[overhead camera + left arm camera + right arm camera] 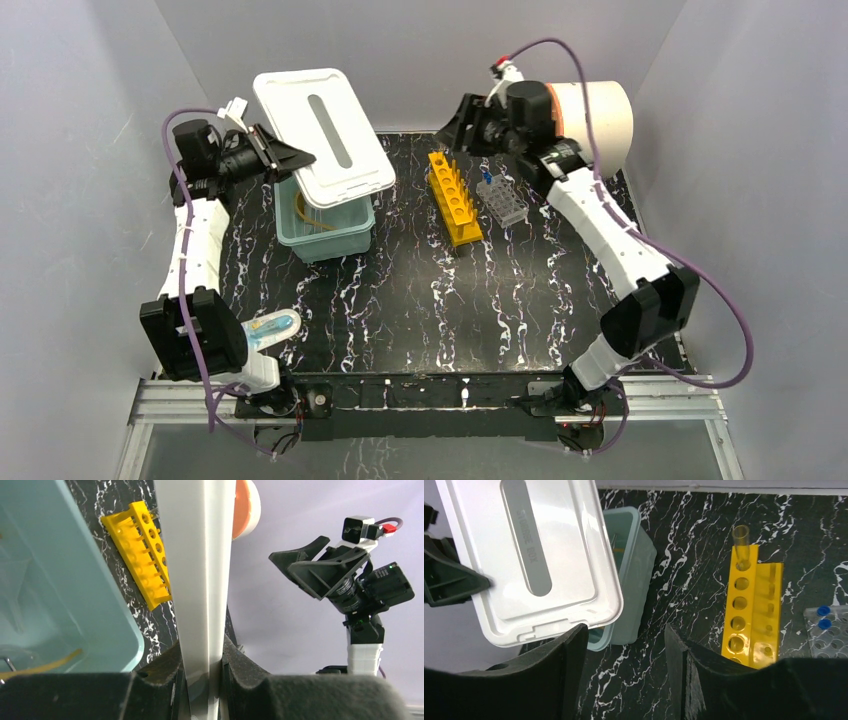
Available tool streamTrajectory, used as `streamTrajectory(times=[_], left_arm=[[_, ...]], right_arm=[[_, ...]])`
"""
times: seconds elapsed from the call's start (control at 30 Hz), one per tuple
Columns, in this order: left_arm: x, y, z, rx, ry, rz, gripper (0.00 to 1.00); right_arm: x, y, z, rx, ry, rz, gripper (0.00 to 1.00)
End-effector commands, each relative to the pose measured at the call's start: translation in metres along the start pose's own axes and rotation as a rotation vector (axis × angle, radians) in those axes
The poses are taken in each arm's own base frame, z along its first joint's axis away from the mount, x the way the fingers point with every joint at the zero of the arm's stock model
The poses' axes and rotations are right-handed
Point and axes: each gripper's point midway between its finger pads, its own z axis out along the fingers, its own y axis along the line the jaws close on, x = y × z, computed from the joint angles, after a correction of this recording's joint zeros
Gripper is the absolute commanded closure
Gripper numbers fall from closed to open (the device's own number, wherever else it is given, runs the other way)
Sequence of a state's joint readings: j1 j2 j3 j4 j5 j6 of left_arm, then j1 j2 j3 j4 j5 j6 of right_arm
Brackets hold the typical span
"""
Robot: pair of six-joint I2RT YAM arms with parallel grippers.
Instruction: Organize the chemistry lab equipment
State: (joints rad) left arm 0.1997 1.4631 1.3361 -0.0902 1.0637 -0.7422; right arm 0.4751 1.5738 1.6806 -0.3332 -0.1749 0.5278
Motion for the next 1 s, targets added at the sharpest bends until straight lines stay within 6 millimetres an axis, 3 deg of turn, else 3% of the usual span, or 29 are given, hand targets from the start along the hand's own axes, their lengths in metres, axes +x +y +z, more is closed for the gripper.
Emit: streamTrajectory(times=[0.0,0.2,0.33,0.6,0.7,0.97], left_arm=[[0.017,-0.026,-0.023,0.062,0.033,0.017,1.00],[0.029,0.005,-0.030,-0.041,0.026,-0.048,1.00],[0.037,0.026,-0.034,-0.147,0.006,-0.093,1.00],[0.042,0.054,-0.045,-0.249,-0.017,-0.163,1.00],[0.043,0.071,-0.046,-0.292,-0.028,-0.211,0.88],[0.039,0.096,-0.051,-0.371,-0.031,-0.233,0.79]], right_arm=[[0.007,0.027,0.019,-0.010,-0.007,-0.147,0.35],[0.042,0.048,0.050,-0.068,0.075,-0.208,0.35],[0.070,0.047,0.070,-0.066,0.138,-0.226,0.38],[0.104,0.044,0.107,-0.090,0.232,-0.252,0.40],[0.119,0.041,0.118,-0.096,0.270,-0.229,0.40],[0.147,0.034,0.139,-0.130,0.313,-0.221,0.37]])
